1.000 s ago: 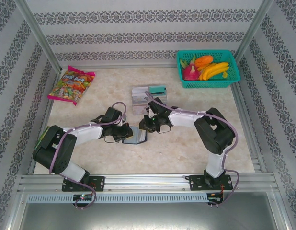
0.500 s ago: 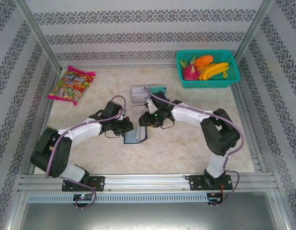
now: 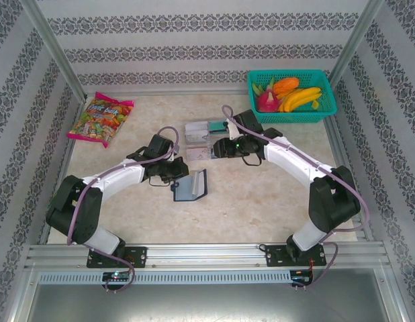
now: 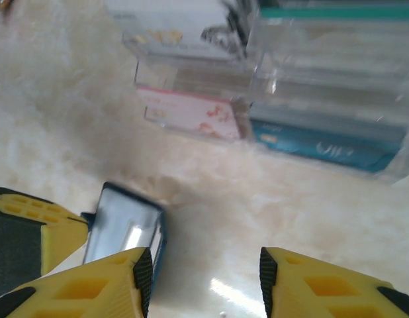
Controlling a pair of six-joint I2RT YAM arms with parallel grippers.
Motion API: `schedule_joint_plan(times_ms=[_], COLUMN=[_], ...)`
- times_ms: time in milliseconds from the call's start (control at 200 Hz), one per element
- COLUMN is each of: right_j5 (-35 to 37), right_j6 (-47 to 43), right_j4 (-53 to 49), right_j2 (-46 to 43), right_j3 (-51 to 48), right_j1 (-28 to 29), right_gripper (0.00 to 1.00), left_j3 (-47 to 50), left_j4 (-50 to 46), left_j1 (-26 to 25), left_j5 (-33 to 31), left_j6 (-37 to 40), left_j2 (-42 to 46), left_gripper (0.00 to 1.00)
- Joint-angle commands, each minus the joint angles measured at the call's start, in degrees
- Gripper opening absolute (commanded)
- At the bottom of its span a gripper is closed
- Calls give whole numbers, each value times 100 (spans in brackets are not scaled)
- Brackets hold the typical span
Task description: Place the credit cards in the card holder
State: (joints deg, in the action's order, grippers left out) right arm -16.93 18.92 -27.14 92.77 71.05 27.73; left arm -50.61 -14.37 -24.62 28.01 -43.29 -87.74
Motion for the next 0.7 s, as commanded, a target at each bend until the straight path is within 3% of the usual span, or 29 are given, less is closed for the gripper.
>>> schedule_joint_plan(times_ms=[0,225,440,470,525,570,694], right_j5=[903,1894,1582,1435,1039,730,59], right_j6=[-1031,-2699,-3638,-3662,-3680,-3623,-3729], right_j4=[-237,436,1113,1106,976,811,239], right_j2=[256,609,1005,1051,1147,1256,1600], right_j3=[568,995,1395,1491,1729,1959,2623], right_j1=[-3,-145,-601,-663,-764,-824,-658], right_gripper=[49,53,59,64,86,97,97], left_j3=[-322,-1111,-1764,-1834,-1959,-2041,-2177], left_j4=[-124,-408,-291,-269,-305,-325,-376], left_j1=[203,645,931,937,938,934,968], left_j5=[-101,-274,-207,-224,-326,-374,-480], left_j6=[86,13,-128,-137,-137,-121,-165], left_j2=[-92,-559,-1375,-1423,-1485,-1529,-1672], left_gripper=[11,19,26,27,29,31,32])
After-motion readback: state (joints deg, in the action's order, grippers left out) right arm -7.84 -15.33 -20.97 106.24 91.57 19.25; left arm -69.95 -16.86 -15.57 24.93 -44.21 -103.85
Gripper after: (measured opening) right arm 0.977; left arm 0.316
